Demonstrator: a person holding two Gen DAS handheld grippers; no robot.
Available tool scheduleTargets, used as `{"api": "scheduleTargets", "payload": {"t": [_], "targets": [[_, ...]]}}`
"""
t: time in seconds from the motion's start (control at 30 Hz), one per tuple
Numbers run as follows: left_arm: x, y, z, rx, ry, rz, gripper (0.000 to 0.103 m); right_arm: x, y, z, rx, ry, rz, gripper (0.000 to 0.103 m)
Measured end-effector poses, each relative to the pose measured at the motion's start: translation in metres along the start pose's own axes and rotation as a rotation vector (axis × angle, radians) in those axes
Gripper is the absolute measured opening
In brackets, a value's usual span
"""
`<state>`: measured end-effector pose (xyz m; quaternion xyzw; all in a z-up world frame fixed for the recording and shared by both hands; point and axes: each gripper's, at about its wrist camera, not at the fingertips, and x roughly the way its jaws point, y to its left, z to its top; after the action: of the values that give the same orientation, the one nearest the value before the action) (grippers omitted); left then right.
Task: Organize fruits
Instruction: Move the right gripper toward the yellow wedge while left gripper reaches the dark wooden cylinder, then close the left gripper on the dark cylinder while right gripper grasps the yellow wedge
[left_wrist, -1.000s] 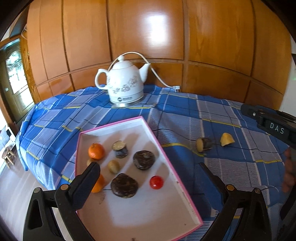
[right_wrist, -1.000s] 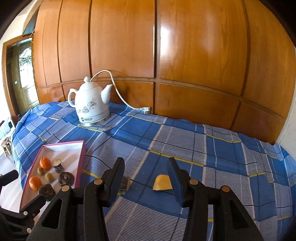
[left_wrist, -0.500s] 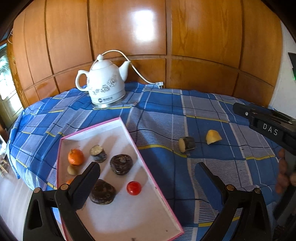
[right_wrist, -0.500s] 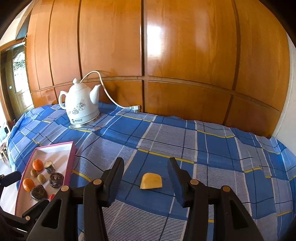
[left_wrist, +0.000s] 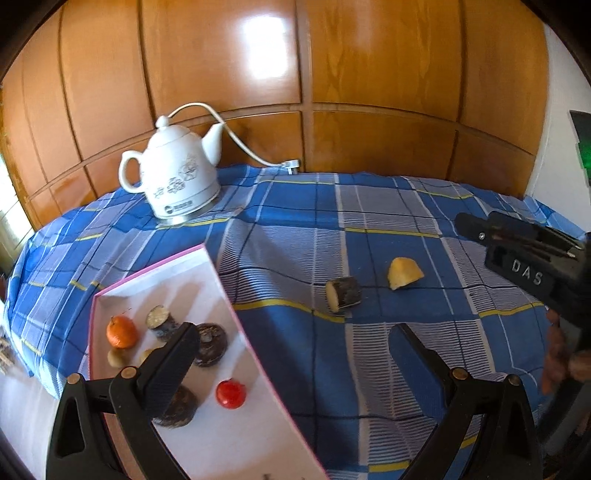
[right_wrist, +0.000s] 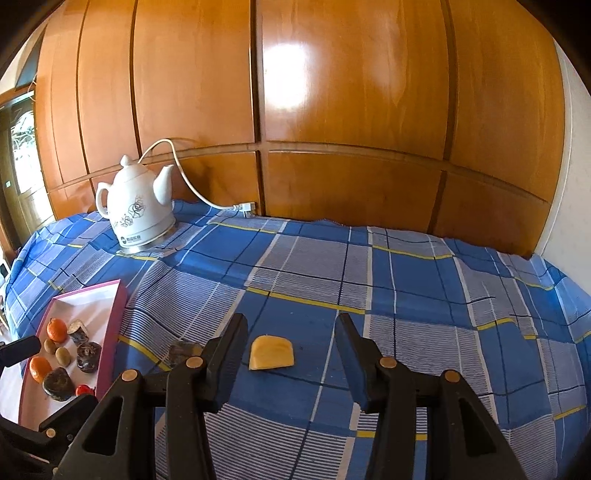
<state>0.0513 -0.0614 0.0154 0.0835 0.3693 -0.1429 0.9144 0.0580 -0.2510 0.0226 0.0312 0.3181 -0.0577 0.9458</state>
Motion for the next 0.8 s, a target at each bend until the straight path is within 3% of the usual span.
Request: {"api": "scheduleTargets", "payload": {"t": [0.17, 0.33, 0.47, 0.6, 0.8], "targets": [[0.016, -0.007, 0.01, -0.006, 0.032, -0.043, 0.102, 0.014, -0.014, -0.009, 0.026, 0.048, -0.016, 0.05], [0.042, -0.002, 0.02, -0.081, 0.111, -0.096, 0.096, 0.029, -0.031, -0.027, 0.054, 0.122, -0.039, 0.05], [0.059, -0.007, 0.026, -0.07, 0.144, -0.116, 0.084, 0.04, -0.041, -0.043, 0.065, 0.176, -0.048, 0.05], [0.08, -0.015, 0.029, -0.046, 0.191, -0.133, 0.065, 0.049, -0.046, -0.055, 0.077, 0.214, -0.049, 0.05], [0.113, -0.027, 0.034, -0.047, 0.246, -0.13, 0.059, 0.055, -0.05, -0.063, 0.094, 0.241, -0.04, 0.05]]}}
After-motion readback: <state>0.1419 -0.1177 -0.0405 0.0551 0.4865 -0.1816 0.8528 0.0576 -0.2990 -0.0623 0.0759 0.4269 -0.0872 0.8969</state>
